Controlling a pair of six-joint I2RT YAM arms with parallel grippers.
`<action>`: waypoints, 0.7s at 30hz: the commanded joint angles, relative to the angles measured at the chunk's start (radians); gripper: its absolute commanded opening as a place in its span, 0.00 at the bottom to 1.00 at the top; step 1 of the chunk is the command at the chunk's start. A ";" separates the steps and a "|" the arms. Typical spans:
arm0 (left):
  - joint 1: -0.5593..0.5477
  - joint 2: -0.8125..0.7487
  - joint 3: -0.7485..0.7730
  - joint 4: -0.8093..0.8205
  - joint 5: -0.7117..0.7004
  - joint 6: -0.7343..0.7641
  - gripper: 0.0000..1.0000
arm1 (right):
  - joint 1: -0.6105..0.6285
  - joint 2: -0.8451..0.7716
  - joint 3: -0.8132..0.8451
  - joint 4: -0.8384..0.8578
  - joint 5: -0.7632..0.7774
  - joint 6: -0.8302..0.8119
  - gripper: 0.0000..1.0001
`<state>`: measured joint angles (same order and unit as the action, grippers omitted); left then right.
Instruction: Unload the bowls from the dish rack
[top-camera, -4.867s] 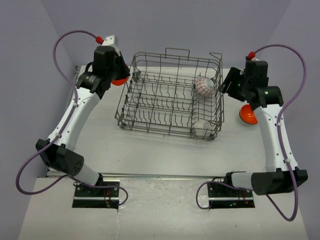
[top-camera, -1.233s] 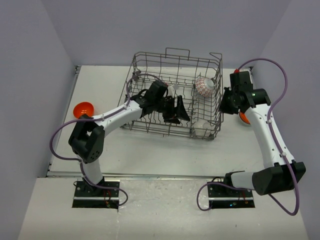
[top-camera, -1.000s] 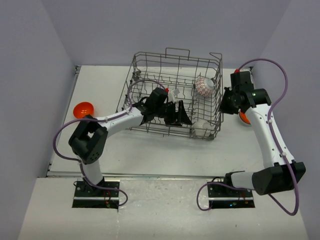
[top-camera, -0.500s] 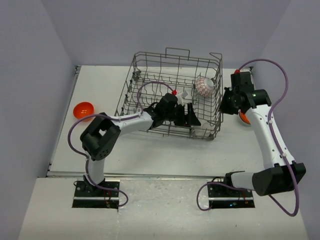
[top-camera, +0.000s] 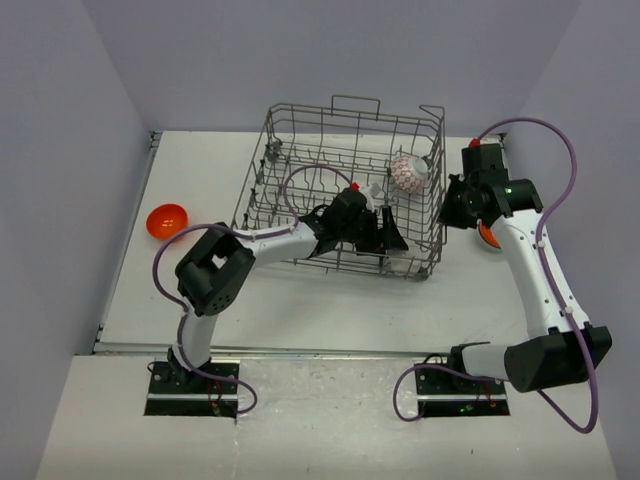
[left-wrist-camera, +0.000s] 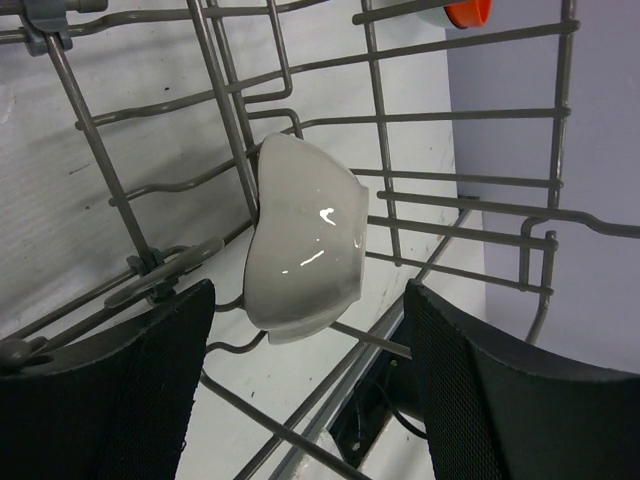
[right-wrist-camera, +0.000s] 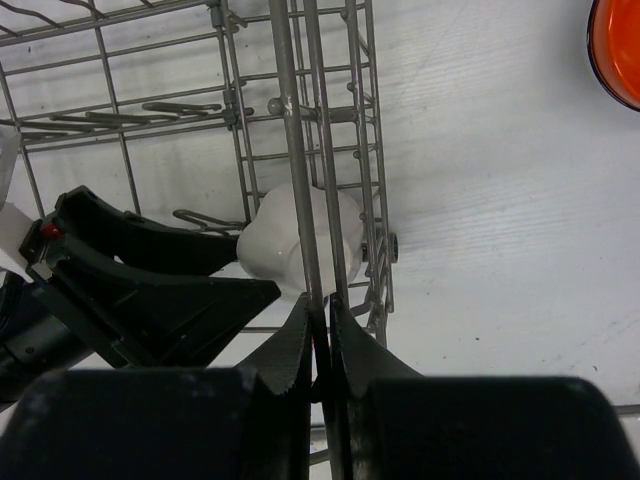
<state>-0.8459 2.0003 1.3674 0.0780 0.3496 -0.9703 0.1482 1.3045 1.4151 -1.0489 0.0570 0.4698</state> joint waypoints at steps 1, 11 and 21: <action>-0.005 0.055 0.068 0.035 -0.006 -0.021 0.77 | -0.001 -0.037 0.021 0.026 -0.023 0.021 0.00; -0.010 0.042 0.040 0.165 0.028 -0.066 0.66 | -0.001 -0.039 0.018 0.023 -0.022 0.018 0.00; -0.013 0.000 0.010 0.273 0.046 -0.136 0.51 | -0.001 -0.031 0.031 0.023 -0.019 0.016 0.00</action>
<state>-0.8520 2.0438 1.3613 0.2157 0.3637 -1.0821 0.1371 1.3045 1.4151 -1.0428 0.0856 0.4675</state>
